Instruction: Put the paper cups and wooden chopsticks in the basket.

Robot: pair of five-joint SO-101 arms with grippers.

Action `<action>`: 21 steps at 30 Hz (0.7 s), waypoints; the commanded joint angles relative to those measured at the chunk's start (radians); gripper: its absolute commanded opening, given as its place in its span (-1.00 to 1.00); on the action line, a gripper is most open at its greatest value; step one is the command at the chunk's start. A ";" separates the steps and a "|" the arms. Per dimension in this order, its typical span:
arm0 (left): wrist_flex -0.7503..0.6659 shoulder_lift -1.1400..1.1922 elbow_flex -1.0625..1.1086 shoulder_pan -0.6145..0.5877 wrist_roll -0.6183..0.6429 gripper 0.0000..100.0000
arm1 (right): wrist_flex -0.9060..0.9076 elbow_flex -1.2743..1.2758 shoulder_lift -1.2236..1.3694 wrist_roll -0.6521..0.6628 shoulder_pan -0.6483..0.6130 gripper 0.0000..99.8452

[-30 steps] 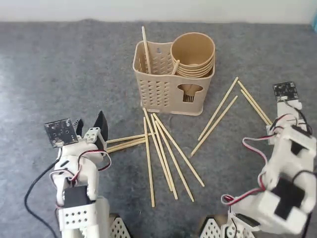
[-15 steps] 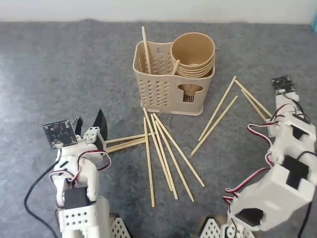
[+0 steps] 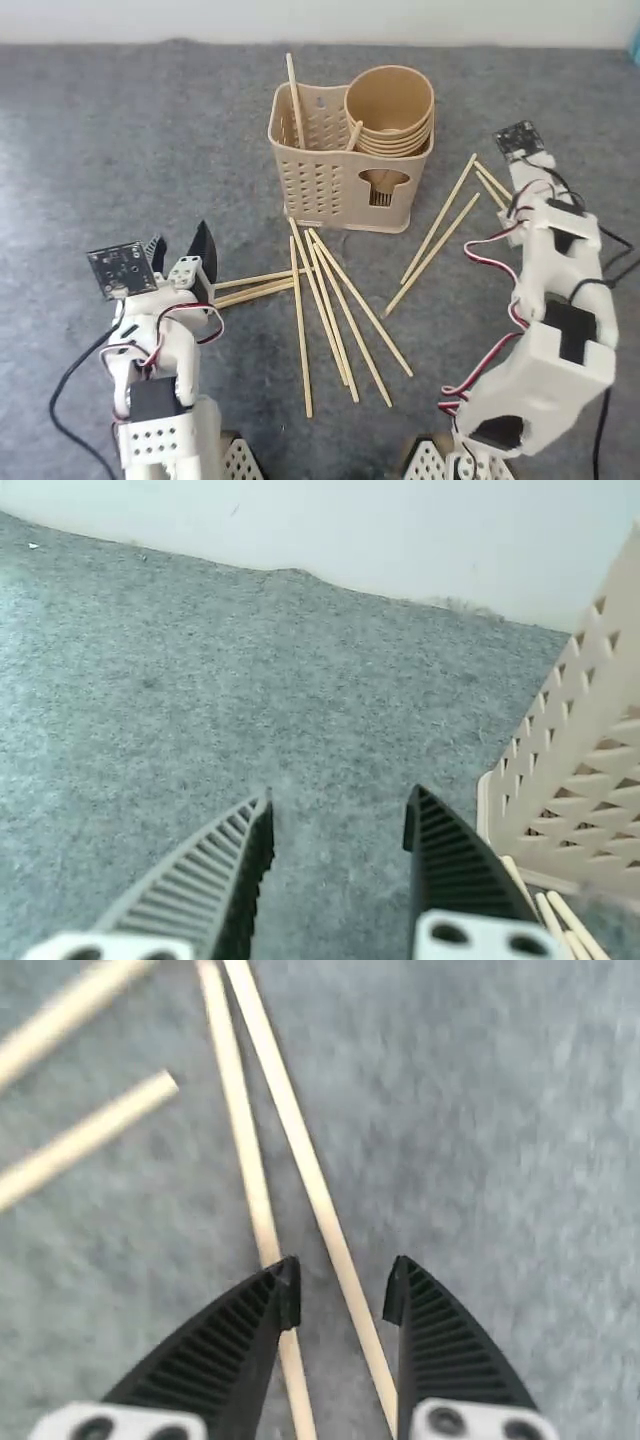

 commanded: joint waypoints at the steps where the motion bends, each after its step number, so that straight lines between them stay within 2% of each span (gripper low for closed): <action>1: 0.005 -0.020 -0.010 0.002 -0.028 -0.59 | -0.004 -0.058 -0.010 0.015 -0.038 -0.67; 9: 0.005 -0.020 -0.008 0.002 -0.029 -0.59 | -0.064 -0.106 0.099 0.015 -0.042 -0.67; 16: 0.005 -0.020 -0.008 0.003 -0.029 -0.59 | -0.058 -0.304 0.305 0.009 0.044 -0.67; 19: 0.002 -0.020 -0.007 0.003 -0.029 -0.59 | 0.028 -0.361 0.346 0.014 0.050 -0.68; 21: 0.000 -0.020 -0.002 0.003 -0.031 -0.59 | 0.107 -0.396 0.349 0.015 0.045 -0.79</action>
